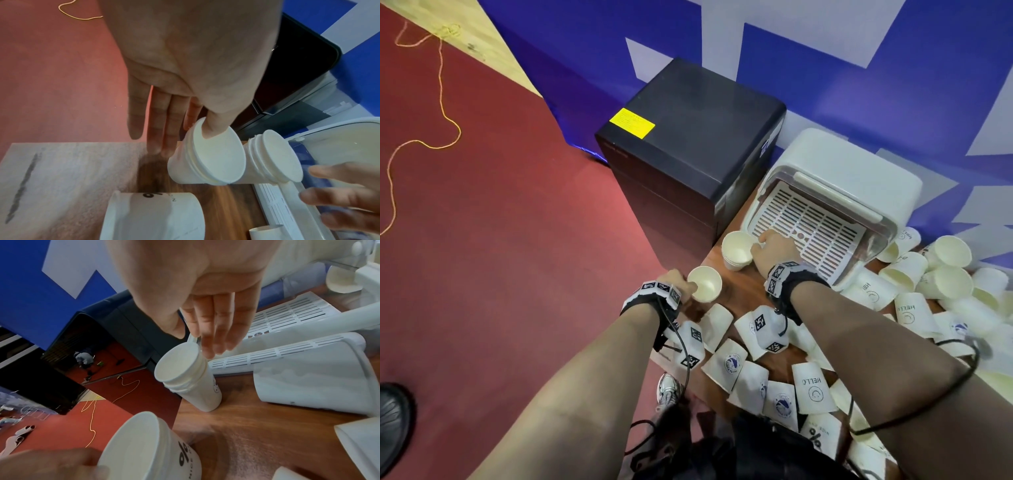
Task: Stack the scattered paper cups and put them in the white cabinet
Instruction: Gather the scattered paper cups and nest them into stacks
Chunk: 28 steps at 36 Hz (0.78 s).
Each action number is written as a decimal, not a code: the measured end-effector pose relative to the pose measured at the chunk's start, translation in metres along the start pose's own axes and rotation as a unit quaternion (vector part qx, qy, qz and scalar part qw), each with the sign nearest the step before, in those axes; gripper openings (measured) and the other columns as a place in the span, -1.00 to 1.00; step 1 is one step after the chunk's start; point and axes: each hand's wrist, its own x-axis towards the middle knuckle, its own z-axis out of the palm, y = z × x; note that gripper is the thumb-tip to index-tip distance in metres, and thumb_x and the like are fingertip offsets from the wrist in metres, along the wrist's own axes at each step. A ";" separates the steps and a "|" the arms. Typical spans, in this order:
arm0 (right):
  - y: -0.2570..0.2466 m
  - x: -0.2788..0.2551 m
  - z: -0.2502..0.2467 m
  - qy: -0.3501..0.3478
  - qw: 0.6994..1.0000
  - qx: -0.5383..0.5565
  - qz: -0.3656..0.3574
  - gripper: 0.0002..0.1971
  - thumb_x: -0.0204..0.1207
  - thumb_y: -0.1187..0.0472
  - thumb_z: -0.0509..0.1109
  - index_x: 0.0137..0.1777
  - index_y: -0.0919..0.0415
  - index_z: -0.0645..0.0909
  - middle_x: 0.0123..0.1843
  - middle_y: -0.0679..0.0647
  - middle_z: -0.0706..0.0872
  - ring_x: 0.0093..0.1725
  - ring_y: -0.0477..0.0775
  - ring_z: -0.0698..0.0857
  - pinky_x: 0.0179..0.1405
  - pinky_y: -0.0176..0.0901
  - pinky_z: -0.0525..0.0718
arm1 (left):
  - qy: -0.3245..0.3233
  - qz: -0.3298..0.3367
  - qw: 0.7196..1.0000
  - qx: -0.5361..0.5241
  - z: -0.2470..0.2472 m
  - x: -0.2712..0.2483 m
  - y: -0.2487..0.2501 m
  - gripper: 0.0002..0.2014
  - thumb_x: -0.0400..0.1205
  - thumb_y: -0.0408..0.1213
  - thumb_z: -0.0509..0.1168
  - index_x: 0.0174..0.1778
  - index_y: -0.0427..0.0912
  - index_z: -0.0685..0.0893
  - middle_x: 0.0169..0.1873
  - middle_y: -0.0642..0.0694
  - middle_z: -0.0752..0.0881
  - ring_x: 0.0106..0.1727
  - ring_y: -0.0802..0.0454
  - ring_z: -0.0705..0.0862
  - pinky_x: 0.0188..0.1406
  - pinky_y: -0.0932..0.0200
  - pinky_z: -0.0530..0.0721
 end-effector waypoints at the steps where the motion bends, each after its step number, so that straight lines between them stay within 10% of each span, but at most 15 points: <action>1: 0.002 0.000 0.000 -0.004 1.000 -0.001 0.003 -0.69 0.66 0.11 0.22 0.33 0.21 0.56 0.19 0.28 0.69 0.09 0.26 0.67 -0.10 -0.12 0.52 | -0.001 0.002 1.000 0.002 0.001 0.002 0.000 -0.70 0.54 -0.27 0.30 0.11 -0.37 0.69 -0.10 -0.33 0.82 -0.05 -0.26 0.82 -0.03 -0.14 0.81; 14: 0.029 0.000 -0.004 -0.018 0.999 0.018 0.019 -0.82 0.59 0.14 0.29 0.08 0.16 0.66 0.00 0.15 0.72 -0.08 0.17 0.68 -0.04 -0.06 0.71 | -0.002 0.008 1.000 0.012 0.018 0.021 0.016 -0.70 0.51 -0.26 0.30 0.14 -0.24 0.62 0.01 -0.30 0.73 -0.03 -0.28 0.77 -0.04 -0.14 0.81; 23: 0.050 -0.003 -0.013 -0.036 0.997 0.050 0.035 -0.79 0.59 0.18 0.28 0.11 0.20 0.69 0.05 0.18 0.73 -0.03 0.21 0.70 -0.09 -0.06 0.70 | -0.016 0.002 0.999 0.044 0.031 0.049 0.013 -0.66 0.22 -0.10 0.23 -0.17 -0.20 0.62 -0.27 -0.22 0.81 -0.26 -0.23 0.82 -0.11 -0.18 0.83; 28: 0.056 -0.010 -0.019 -0.019 0.998 0.062 0.025 -0.79 0.58 0.22 0.26 -0.04 0.26 0.72 -0.07 0.23 0.75 -0.15 0.22 0.70 -0.15 -0.02 0.70 | 0.007 -0.015 0.996 0.087 0.002 -0.004 0.029 -0.71 0.39 -0.02 0.37 -0.30 -0.19 0.55 -0.16 -0.22 0.76 -0.14 -0.20 0.73 -0.15 0.11 0.68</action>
